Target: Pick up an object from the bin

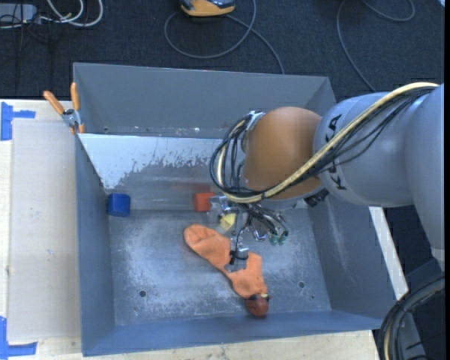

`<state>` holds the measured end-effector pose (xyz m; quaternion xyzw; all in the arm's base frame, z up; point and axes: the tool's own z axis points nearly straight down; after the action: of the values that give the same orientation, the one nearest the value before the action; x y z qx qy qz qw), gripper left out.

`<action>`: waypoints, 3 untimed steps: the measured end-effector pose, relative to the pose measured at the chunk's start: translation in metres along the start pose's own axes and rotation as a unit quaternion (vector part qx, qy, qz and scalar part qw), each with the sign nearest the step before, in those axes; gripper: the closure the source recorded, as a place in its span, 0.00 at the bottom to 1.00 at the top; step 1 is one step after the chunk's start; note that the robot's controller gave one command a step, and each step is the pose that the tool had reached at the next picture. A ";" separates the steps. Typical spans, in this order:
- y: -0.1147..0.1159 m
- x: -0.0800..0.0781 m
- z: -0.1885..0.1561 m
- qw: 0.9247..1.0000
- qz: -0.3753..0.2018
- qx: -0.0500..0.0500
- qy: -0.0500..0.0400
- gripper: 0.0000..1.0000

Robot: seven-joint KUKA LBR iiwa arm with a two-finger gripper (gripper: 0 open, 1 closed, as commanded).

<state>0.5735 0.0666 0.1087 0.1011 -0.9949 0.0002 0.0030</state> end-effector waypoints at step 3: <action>-0.010 0.012 0.028 1.000 -0.017 -0.001 0.001 0.00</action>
Offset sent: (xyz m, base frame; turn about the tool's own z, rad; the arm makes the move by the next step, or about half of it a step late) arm -0.0222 -0.0037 -0.0387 -0.0375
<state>0.5632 0.0544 0.0809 0.1182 -0.9930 -0.0004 0.0036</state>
